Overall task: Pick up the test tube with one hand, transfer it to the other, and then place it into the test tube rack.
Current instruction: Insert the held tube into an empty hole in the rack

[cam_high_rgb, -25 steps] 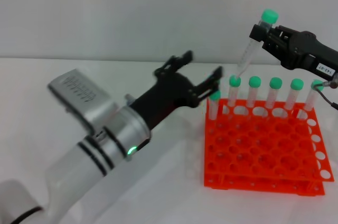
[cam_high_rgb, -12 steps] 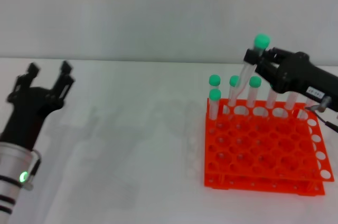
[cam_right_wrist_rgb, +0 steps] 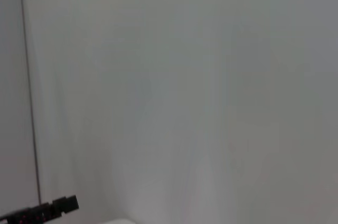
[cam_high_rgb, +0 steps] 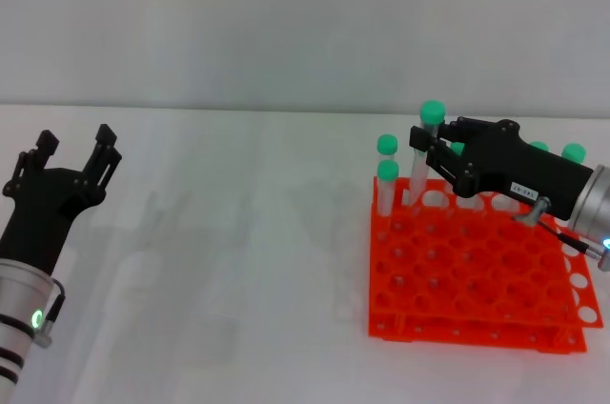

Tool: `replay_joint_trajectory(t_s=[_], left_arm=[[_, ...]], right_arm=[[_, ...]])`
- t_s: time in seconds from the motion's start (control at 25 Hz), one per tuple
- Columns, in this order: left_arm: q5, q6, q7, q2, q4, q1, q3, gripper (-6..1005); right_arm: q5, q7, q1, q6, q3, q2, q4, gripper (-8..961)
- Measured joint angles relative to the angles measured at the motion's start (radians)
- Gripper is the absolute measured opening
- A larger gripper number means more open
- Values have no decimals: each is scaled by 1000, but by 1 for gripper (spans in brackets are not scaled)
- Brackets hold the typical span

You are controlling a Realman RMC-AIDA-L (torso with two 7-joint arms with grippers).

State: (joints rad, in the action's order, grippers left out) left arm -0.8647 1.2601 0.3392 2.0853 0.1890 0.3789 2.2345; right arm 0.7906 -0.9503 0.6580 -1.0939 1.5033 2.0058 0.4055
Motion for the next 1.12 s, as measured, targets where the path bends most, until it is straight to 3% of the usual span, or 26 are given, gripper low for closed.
replay_joint_trajectory(t_s=[1.12], left_arm=[[-8, -63, 6, -1, 0, 20, -1, 803]], right_arm=[[7, 15, -1, 73, 16, 14, -14, 224]])
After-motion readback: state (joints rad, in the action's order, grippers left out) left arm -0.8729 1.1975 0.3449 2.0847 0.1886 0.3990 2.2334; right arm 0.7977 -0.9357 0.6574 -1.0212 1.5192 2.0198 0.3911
